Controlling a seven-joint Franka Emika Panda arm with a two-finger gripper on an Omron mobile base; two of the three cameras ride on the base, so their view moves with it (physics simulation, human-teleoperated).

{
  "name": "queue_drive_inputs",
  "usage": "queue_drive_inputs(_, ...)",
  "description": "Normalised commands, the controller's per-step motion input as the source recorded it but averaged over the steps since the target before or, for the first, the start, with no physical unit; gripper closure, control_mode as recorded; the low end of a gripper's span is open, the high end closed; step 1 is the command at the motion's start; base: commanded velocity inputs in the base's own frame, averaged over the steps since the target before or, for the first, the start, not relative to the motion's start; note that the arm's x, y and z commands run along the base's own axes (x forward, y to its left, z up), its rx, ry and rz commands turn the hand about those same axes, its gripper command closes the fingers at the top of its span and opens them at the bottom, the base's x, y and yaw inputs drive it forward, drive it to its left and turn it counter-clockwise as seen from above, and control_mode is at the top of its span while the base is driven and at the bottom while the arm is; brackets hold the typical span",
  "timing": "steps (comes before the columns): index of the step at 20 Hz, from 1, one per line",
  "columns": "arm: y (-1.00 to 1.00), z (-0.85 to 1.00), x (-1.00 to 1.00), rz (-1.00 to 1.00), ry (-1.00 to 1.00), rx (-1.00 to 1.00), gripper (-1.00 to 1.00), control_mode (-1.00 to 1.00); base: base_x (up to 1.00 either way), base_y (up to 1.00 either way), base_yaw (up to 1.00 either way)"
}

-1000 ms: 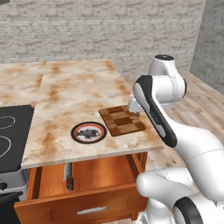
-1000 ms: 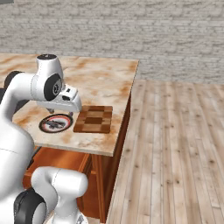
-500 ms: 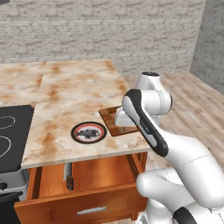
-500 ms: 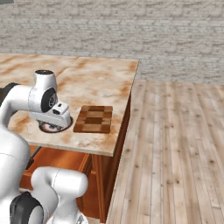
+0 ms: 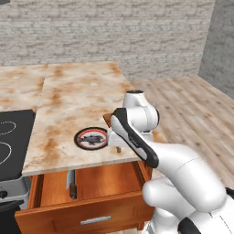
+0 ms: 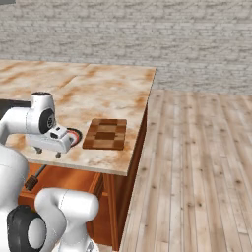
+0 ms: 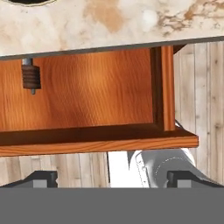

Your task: Pick up the knife from the drawer and place it on the cutting board. Then place the meat from the plate to the cutting board.

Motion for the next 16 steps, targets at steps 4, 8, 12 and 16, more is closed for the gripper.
queue_drive_inputs(4, 0.32, -0.31, 0.00, 0.00, 0.05, -0.05, -1.00, -1.00, 0.00, 0.00, 0.00)
queue_drive_inputs(8, 0.46, -0.35, 0.00, 0.06, 0.12, -0.09, -1.00, -1.00, 0.00, 0.00, 0.00)
queue_drive_inputs(12, 0.44, -0.29, -0.02, 0.03, 0.09, -0.03, -1.00, -1.00, 0.00, 0.00, 0.00)
queue_drive_inputs(16, 0.53, -0.20, -0.01, -0.03, 0.02, 0.00, -1.00, -1.00, 0.00, 0.00, 0.00)
